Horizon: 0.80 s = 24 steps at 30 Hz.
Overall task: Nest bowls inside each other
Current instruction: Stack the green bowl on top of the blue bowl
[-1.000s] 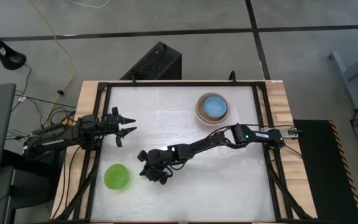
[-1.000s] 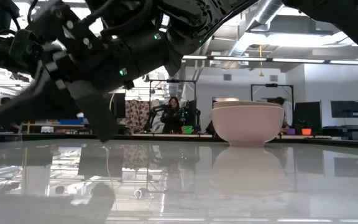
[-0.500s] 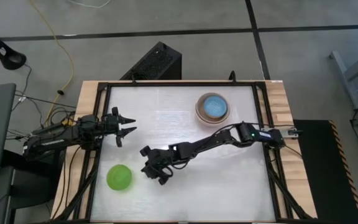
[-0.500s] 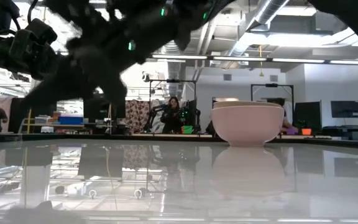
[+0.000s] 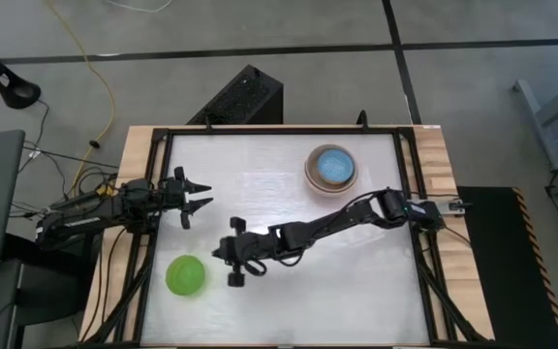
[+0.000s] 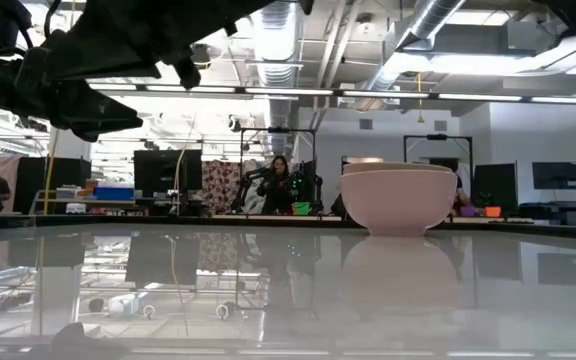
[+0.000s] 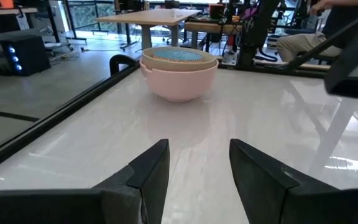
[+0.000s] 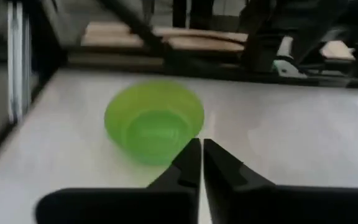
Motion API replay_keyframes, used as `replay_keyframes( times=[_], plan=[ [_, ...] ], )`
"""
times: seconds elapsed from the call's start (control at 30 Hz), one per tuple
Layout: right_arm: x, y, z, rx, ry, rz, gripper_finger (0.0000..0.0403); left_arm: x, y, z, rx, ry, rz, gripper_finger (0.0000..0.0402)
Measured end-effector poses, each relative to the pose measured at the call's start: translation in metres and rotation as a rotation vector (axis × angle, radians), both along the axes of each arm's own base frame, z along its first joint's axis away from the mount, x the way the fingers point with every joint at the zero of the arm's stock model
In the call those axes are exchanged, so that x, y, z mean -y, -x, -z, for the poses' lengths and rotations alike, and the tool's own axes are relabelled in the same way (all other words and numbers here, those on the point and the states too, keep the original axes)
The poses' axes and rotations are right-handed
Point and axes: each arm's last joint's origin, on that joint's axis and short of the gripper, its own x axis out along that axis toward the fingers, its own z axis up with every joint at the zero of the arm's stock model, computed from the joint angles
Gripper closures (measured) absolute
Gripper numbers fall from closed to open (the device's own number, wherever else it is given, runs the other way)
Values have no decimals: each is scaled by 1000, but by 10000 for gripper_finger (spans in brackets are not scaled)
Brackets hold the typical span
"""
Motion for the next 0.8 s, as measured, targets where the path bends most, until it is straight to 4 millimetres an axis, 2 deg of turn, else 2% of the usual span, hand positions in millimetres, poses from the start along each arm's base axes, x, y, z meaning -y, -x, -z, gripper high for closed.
replay_keyframes(
  times=[0.13, 0.27, 0.37, 0.47, 0.57, 0.8],
  plan=[
    [3, -10, 9, 81, -119, 40, 313, 0, 0, 0, 0, 0, 0, 244],
    [3, -24, 36, 153, -258, 84, 241, 0, 0, 0, 0, 0, 0, 244],
    [4, -32, 54, 118, -315, 118, 182, 0, 0, 0, 0, 0, 0, 244],
    [8, -39, 57, 94, -331, 141, 136, 0, 0, 0, 0, 0, 0, 244],
    [11, -47, 57, 92, -345, 165, 116, 0, 0, 0, -1, 0, 0, 244],
    [6, -65, 76, -26, -304, 225, 113, 0, 0, 0, 0, 0, 0, 244]
  ],
)
